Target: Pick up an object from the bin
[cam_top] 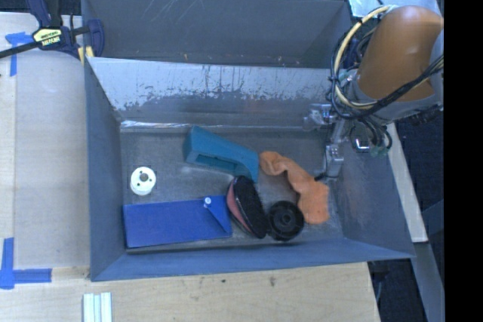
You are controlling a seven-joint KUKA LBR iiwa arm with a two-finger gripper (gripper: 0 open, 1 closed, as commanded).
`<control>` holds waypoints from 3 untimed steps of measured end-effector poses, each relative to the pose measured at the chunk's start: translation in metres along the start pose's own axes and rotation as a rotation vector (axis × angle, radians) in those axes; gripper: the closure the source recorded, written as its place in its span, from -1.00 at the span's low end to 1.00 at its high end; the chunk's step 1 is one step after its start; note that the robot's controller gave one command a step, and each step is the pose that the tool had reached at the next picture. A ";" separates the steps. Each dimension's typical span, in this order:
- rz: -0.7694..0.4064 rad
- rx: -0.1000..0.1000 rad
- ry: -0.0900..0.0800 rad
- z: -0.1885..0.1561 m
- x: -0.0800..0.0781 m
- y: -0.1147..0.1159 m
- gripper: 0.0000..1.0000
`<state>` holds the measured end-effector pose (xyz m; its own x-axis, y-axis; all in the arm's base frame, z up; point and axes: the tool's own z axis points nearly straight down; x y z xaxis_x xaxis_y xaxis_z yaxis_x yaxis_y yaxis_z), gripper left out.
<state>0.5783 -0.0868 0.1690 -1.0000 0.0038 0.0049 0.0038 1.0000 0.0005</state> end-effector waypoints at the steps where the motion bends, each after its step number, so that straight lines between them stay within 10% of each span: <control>1: -0.002 0.001 -0.008 -0.005 -0.002 0.000 -1.00; 3: -0.009 0.001 -0.009 0.087 -0.037 0.015 -1.00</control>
Offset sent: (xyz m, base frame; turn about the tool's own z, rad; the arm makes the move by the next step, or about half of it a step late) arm 0.0374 0.0201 -0.0946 0.1069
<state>0.6153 -0.0715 0.0821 -1.0000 -0.0052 -0.0040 -0.0052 1.0000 -0.0003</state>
